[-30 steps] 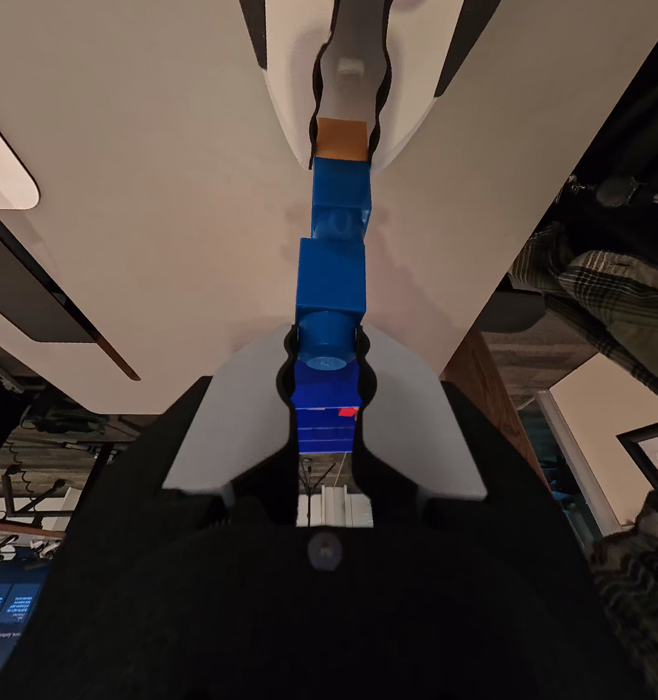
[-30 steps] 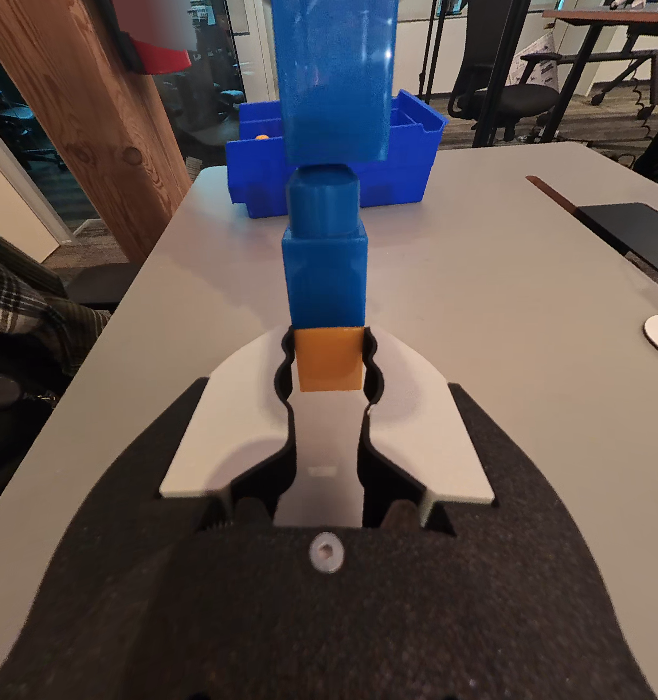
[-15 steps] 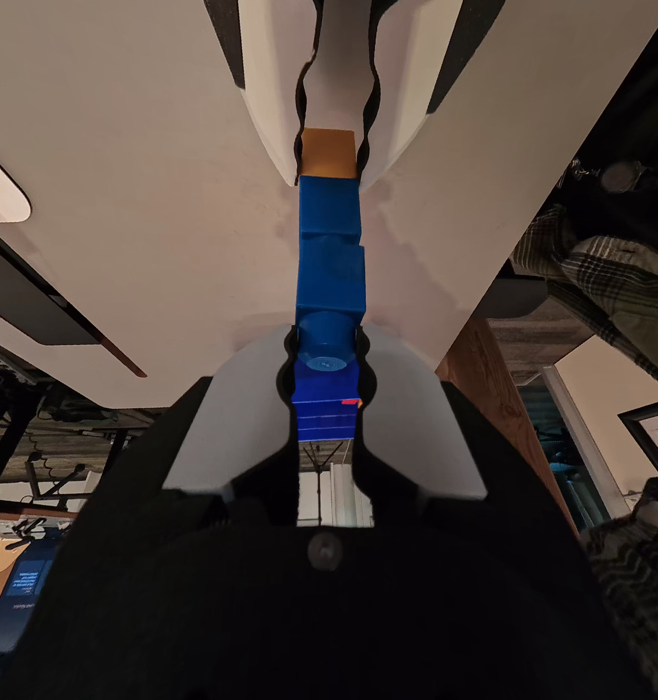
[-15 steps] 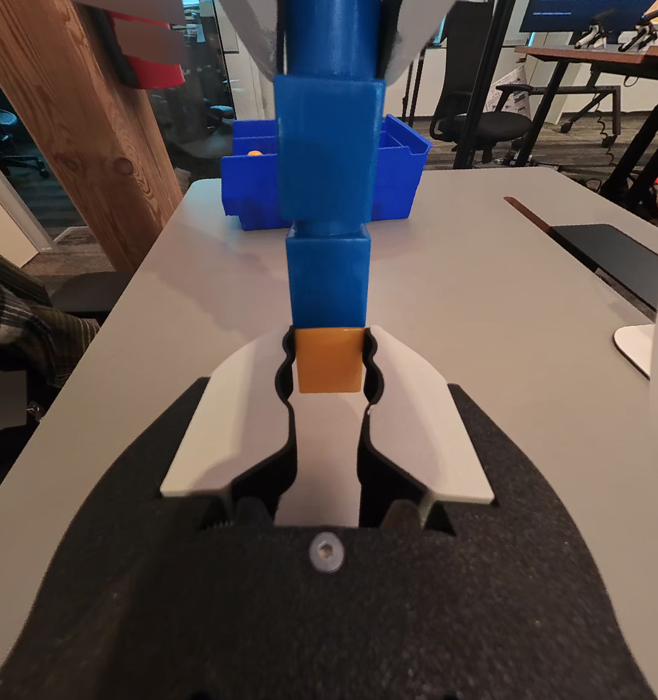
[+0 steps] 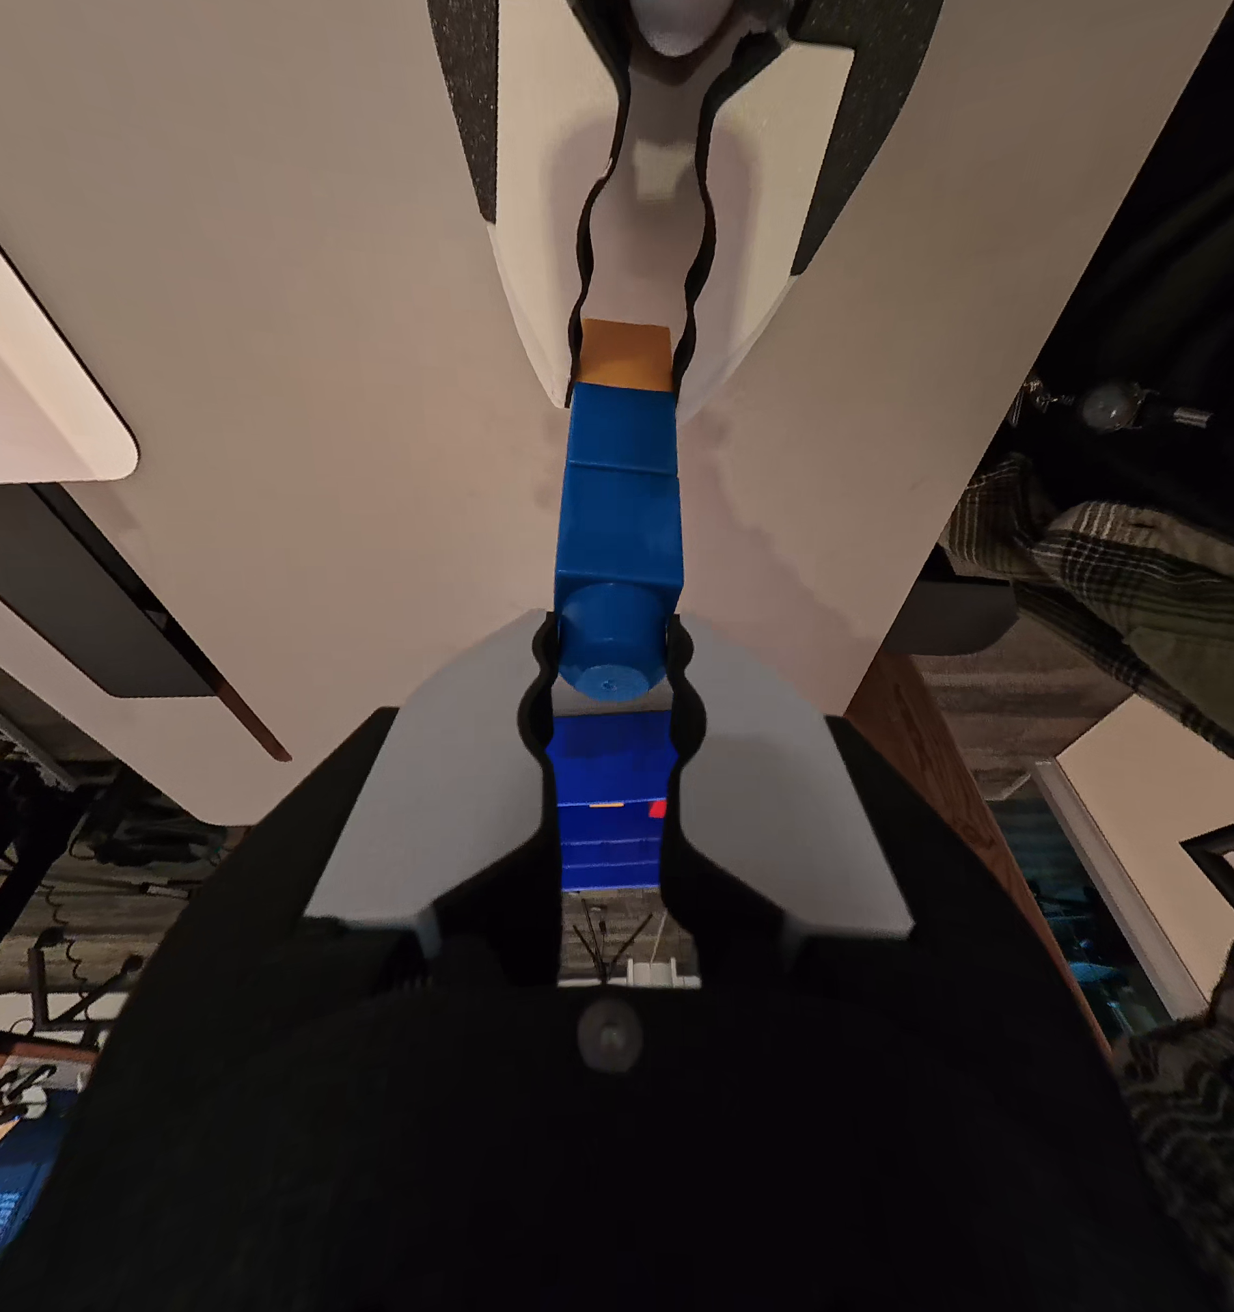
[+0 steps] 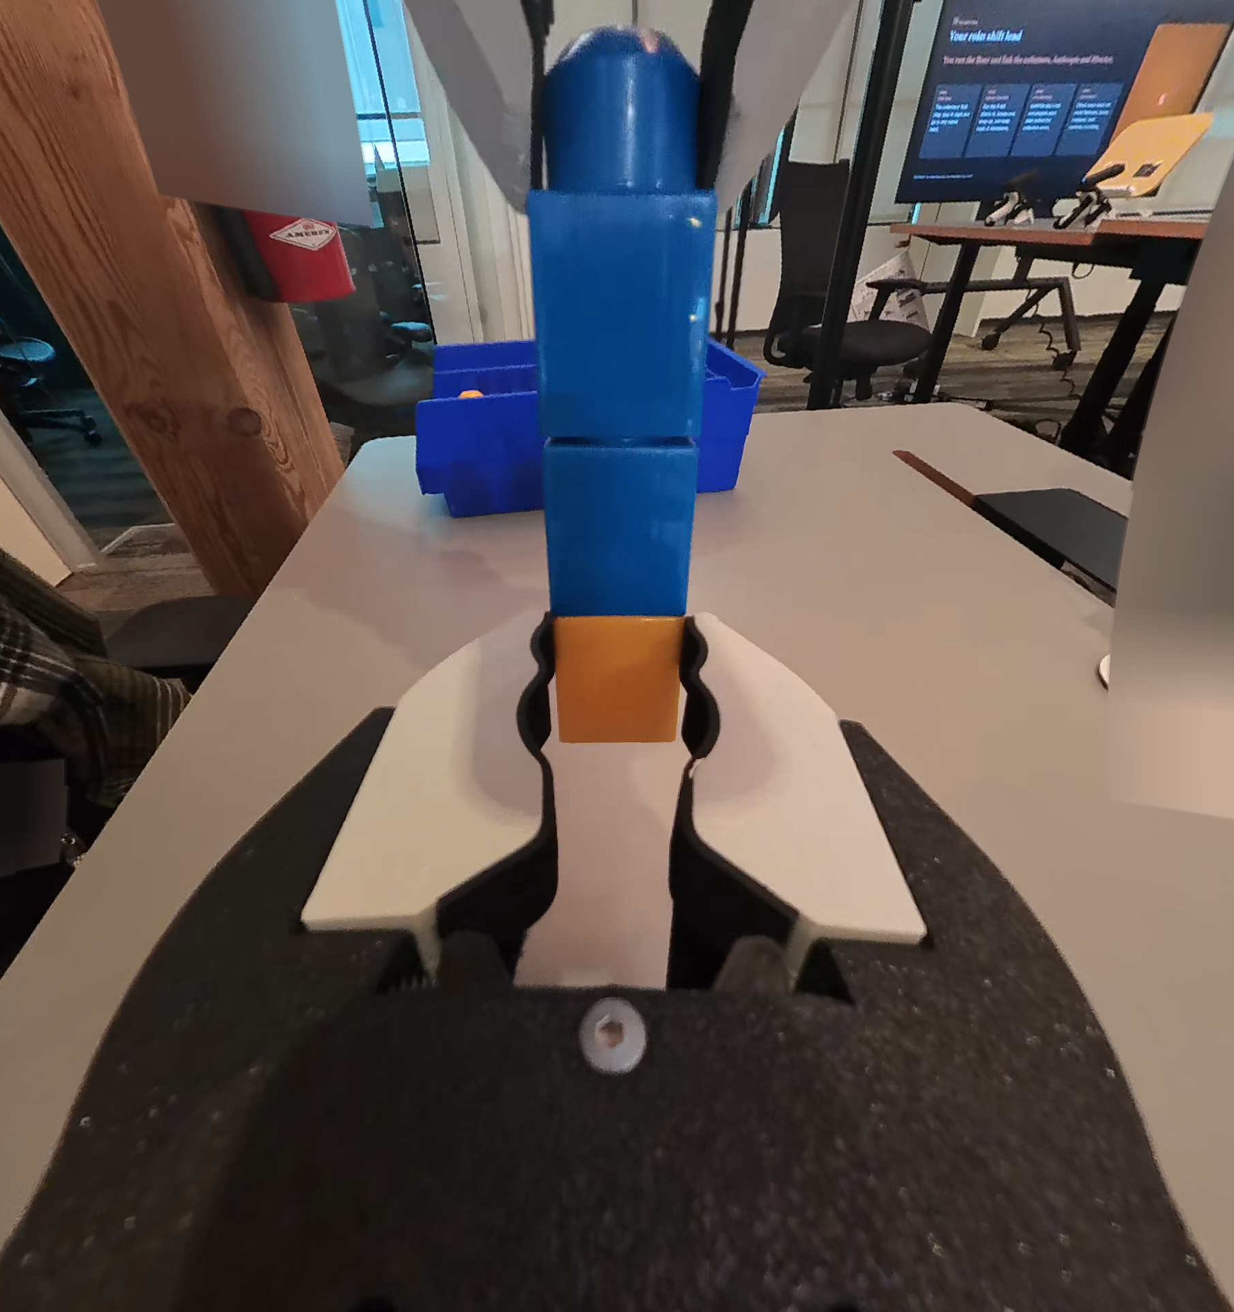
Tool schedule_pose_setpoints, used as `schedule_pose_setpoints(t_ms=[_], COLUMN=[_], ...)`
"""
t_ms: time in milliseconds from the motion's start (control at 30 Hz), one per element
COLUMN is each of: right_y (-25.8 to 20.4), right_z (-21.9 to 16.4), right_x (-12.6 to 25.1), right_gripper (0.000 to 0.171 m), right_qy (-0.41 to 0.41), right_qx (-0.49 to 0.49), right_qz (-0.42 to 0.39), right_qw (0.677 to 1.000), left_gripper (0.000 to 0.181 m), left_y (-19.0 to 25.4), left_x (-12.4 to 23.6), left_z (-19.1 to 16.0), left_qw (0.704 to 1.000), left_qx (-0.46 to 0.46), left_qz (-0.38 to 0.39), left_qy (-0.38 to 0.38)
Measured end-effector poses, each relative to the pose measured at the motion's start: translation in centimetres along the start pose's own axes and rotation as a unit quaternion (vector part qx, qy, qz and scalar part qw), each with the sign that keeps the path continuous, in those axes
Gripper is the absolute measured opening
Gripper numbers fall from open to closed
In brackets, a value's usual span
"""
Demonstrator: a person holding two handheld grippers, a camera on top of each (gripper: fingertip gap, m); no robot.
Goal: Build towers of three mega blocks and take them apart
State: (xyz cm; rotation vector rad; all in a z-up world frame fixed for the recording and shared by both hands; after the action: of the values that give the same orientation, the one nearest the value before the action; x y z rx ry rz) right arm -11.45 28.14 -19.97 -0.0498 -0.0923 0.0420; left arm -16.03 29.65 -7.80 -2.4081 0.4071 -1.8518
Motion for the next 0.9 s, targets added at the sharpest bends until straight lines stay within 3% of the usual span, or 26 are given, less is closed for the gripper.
schedule_pose_setpoints(t_ms=[433,900], right_y=[0.1,0.9], right_z=[0.1,-0.2], right_x=[0.7,2.2], right_gripper=[0.033,0.034], right_qy=[-0.011,0.022], right_qx=[0.005,-0.018], right_qz=[-0.014,-0.019], right_qw=[1.000,0.999], left_gripper=[0.029,0.034], left_y=[-0.2,-1.7], left_x=[0.3,0.2], left_z=[0.7,0.2], left_qw=[0.999,0.978], left_qx=[0.002,0.033], left_qz=[0.006,0.027], left_qy=[0.034,0.204])
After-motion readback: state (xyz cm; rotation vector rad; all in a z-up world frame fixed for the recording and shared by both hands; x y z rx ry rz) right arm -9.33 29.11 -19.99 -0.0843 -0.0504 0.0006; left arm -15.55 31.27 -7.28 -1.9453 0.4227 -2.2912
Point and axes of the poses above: each gripper's, where its closed fingertips meet, x back along the fingers, z out of its top, y = z × x across the jaws, the point moved 5 cm from there along x, back along the fingers, and after that the axes turned 15 degrees about z, right-handed, at the moved point
